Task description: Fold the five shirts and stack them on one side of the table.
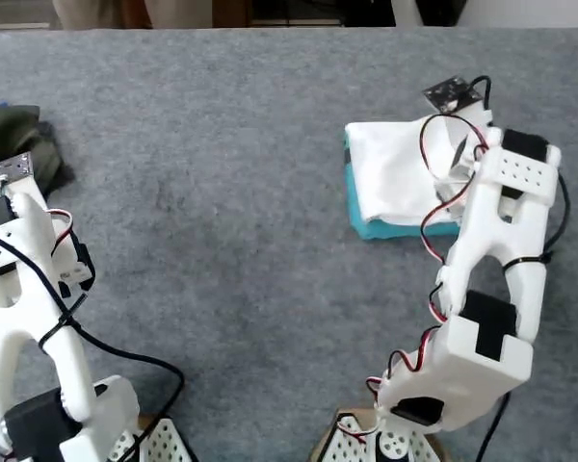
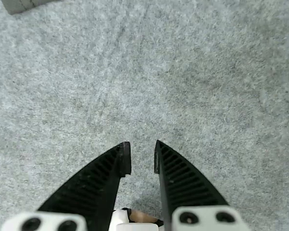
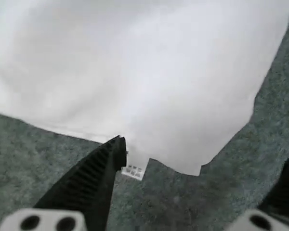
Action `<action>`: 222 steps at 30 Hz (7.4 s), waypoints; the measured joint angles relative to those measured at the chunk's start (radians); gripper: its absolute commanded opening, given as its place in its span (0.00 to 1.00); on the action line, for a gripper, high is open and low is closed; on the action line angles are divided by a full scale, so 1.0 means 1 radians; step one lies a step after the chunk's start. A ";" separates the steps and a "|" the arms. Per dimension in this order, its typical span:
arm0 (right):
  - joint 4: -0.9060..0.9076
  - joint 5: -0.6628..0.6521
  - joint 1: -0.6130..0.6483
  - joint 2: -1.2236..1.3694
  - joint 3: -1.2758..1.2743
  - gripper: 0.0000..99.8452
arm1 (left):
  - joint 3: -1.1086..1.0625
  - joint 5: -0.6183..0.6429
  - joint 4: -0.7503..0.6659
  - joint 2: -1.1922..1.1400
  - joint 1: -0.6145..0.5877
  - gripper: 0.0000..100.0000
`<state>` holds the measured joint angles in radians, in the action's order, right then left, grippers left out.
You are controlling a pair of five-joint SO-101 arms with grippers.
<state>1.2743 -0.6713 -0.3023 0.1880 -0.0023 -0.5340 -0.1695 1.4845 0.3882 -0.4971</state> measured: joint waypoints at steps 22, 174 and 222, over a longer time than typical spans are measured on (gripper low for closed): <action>0.206 -0.003 0.132 -0.002 0.183 0.14 | 0.605 -0.135 -0.351 -0.485 -0.304 0.25; -0.043 0.328 1.019 -0.635 -0.783 0.14 | -0.017 -0.074 -0.107 0.100 0.097 0.02; -0.779 0.399 0.559 -0.321 -0.804 0.00 | -0.468 0.331 -0.563 0.101 0.772 0.18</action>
<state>0.4948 -0.2723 0.2562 -0.1327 -0.8063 -1.0019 0.1619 0.9214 0.4895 0.2746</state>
